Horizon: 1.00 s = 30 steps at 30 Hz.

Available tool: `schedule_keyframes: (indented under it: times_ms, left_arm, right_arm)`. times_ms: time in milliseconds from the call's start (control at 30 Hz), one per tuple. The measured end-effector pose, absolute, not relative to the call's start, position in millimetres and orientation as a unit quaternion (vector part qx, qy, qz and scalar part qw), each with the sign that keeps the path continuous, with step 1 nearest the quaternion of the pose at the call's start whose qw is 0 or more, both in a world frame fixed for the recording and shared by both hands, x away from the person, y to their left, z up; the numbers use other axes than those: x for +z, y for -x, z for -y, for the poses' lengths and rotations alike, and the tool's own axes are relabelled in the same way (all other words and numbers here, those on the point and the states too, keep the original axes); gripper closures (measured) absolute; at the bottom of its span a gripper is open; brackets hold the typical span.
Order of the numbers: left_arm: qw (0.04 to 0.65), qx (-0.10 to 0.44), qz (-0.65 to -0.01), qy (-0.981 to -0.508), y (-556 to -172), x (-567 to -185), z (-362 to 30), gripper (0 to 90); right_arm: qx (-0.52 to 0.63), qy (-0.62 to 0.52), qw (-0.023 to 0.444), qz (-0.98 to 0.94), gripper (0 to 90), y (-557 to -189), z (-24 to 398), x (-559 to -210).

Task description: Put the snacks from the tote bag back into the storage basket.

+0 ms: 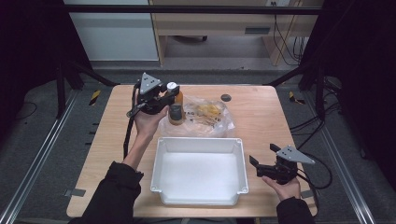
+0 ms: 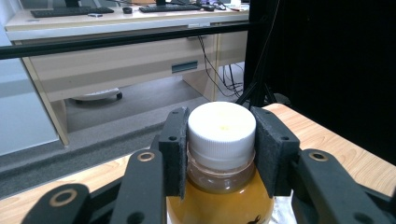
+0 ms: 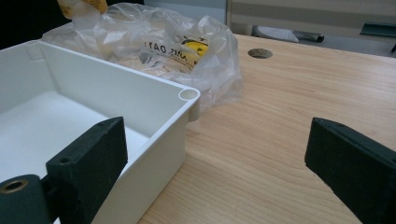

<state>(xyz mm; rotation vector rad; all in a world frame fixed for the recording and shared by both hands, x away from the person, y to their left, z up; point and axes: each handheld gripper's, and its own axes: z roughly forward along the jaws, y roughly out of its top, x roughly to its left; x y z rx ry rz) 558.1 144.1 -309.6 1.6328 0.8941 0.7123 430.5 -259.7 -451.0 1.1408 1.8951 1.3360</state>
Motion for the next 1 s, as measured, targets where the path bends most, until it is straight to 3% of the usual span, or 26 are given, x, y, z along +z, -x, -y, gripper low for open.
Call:
schedule_keyframes:
  times_ms: [1000]
  left_arm:
    - [0.559, 0.304, -0.363, -0.68, -533, -290, -152, 59.0]
  right_arm:
    - [0.497, -0.425, 0.274, -0.705, 6.1, -430, 259, -451]
